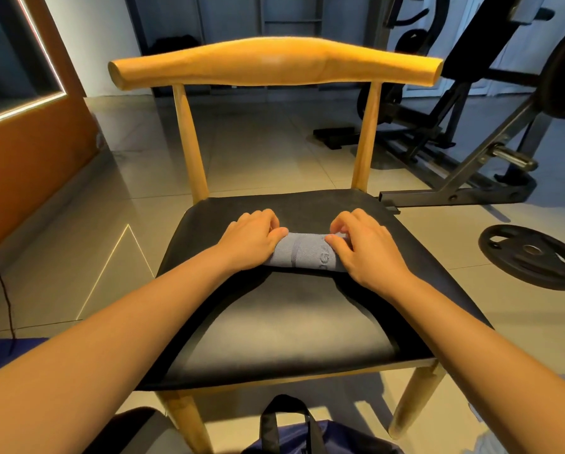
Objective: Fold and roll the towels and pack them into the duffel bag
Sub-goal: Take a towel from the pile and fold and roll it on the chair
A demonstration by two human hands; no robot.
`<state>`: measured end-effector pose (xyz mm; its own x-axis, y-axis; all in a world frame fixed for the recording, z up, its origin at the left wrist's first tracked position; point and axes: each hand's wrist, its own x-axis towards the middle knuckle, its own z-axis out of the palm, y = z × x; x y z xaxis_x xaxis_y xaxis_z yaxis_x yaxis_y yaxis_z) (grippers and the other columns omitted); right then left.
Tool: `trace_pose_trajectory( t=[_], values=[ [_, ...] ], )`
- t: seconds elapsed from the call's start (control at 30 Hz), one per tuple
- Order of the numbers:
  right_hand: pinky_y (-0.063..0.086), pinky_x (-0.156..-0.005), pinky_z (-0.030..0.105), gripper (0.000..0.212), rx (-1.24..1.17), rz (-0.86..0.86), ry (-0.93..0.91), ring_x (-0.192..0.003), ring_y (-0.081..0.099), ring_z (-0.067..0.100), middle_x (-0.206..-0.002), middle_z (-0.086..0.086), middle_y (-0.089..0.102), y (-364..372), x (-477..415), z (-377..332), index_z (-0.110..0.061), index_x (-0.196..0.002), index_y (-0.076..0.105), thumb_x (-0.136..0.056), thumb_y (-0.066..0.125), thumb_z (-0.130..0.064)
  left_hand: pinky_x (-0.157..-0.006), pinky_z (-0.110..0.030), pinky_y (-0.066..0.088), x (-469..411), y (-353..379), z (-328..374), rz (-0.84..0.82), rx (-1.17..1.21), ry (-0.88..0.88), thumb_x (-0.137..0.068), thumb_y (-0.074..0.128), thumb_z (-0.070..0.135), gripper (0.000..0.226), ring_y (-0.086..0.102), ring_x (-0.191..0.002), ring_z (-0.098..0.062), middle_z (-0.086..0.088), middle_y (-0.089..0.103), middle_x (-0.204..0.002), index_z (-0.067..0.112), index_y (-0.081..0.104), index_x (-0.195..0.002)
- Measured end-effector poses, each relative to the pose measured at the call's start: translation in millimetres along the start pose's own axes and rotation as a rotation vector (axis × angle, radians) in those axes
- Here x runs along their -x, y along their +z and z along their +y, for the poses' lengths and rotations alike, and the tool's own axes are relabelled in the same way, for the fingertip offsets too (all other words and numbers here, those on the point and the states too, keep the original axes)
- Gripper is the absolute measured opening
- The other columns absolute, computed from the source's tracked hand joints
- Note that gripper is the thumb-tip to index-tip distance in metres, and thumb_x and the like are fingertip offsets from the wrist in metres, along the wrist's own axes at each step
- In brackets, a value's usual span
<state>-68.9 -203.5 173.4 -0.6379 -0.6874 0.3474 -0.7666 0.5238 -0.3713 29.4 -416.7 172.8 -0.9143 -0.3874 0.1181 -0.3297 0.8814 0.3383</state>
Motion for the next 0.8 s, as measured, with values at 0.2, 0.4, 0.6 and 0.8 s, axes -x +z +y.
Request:
trace_pose_trajectory(
  t=[0.2,0.4,0.6,0.8],
  values=[
    [0.046,-0.07,0.037,0.032,-0.072,0.039,0.11,-0.076,0.057,0.022,-0.076,-0.006,0.059,8.0,-18.5,4.5,-0.02,-0.079,0.063,-0.101,0.055,-0.04,-0.092,-0.047,0.048,-12.6,-0.4,-3.3,-0.042,-0.032,-0.023,-0.103,0.034,0.051,0.05,0.058,-0.103,-0.028,0.0,0.07,-0.105,0.019,0.071,-0.101],
    [0.042,-0.06,0.034,0.041,-0.102,0.004,0.245,-0.068,0.057,0.024,-0.065,0.001,0.058,15.5,-40.1,9.2,-0.013,-0.07,0.059,-0.102,0.054,-0.039,-0.07,-0.038,0.043,-23.6,-0.3,-0.9,-0.049,0.02,-0.095,-0.105,0.037,0.051,0.057,0.051,-0.071,-0.021,-0.004,0.055,-0.07,0.009,0.052,-0.069],
    [0.043,-0.068,0.032,0.013,-0.142,-0.015,0.383,-0.082,0.061,0.018,-0.083,-0.006,0.064,16.6,-60.5,16.3,-0.022,-0.087,0.062,-0.096,0.065,-0.032,-0.07,-0.039,0.046,-26.7,-2.0,4.2,-0.049,0.03,-0.092,-0.106,0.034,0.047,0.055,0.055,-0.072,-0.026,-0.01,0.06,-0.075,0.007,0.052,-0.073],
    [0.056,-0.081,0.039,0.015,-0.26,-0.092,0.345,-0.092,0.065,0.02,-0.093,-0.001,0.07,17.7,-65.9,18.9,-0.02,-0.094,0.071,-0.099,0.057,-0.02,-0.064,-0.036,0.037,-10.5,6.1,1.5,0.18,-0.019,0.061,-0.108,0.032,0.044,0.052,0.051,-0.064,-0.019,0.001,0.056,-0.068,0.016,0.053,-0.07]
  ],
)
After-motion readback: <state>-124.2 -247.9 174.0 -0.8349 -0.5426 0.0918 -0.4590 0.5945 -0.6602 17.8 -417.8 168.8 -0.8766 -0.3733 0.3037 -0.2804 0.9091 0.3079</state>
